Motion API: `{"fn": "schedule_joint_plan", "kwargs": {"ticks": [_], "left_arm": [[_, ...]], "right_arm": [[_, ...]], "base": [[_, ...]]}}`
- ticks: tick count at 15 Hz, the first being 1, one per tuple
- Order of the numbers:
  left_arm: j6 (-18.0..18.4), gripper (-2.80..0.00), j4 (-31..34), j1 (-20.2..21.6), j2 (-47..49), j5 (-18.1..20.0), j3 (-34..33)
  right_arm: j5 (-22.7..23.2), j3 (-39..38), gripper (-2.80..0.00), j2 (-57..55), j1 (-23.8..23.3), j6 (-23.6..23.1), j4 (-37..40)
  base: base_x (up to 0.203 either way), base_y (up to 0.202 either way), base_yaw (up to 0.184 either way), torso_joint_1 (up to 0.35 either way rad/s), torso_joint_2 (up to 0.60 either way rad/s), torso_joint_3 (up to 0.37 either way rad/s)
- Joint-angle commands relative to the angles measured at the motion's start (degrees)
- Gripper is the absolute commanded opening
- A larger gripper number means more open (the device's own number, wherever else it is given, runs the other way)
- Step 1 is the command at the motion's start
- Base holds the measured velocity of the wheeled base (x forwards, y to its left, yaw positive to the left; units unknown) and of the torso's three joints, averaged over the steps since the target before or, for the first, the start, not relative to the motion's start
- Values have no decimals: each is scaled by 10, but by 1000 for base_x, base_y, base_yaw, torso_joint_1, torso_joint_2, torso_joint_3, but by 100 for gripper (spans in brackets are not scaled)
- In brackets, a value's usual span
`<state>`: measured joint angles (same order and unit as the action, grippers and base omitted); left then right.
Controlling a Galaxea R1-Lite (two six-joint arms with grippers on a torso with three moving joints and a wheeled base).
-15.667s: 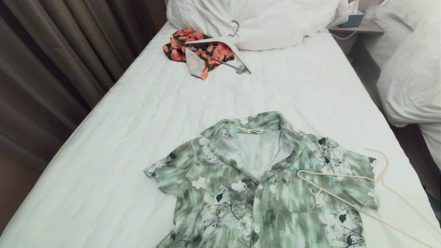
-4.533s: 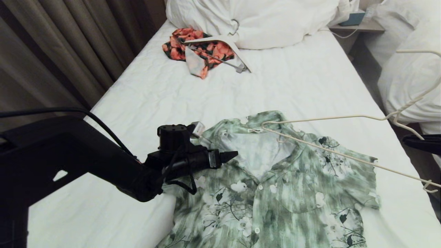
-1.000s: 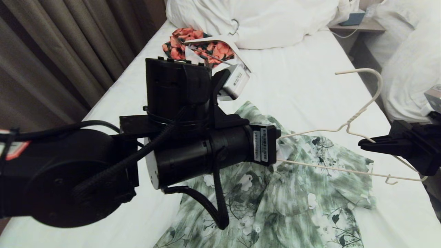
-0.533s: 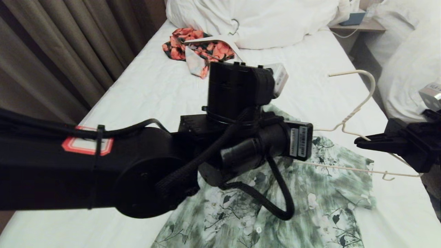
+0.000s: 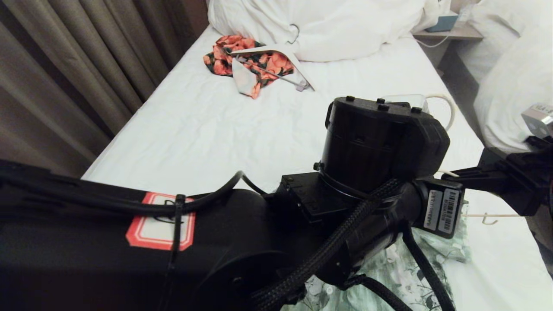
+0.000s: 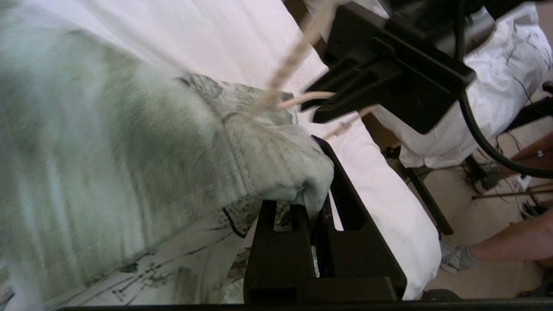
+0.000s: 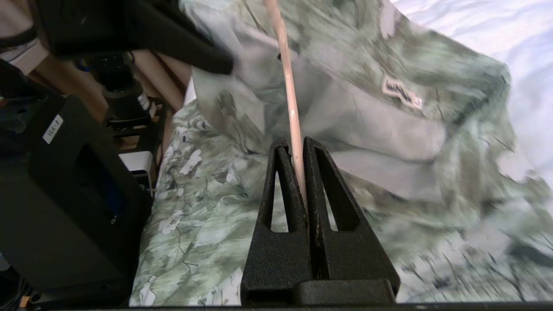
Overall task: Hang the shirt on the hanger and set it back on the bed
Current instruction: Hook one side of the shirt onto the hanger
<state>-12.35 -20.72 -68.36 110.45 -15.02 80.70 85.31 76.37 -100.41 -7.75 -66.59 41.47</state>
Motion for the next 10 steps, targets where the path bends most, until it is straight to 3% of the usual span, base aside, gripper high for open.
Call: {"fn": "schedule_joint_plan", "kwargs": {"ticks": [1, 6, 10], "left_arm": [[0, -280, -1, -10, 10, 1, 3], [13, -280, 0, -43, 8, 0, 1], [20, -280, -1, -46, 45, -1, 11]], "right_arm": [[5, 0, -280, 0, 5, -4, 2], [5, 3, -280, -9, 14, -4, 2], [5, 2, -280, -5, 21, -4, 2]], "base": [[0, 0, 0, 0, 0, 0], [0, 0, 0, 0, 0, 0], [0, 0, 0, 0, 0, 0]]}}
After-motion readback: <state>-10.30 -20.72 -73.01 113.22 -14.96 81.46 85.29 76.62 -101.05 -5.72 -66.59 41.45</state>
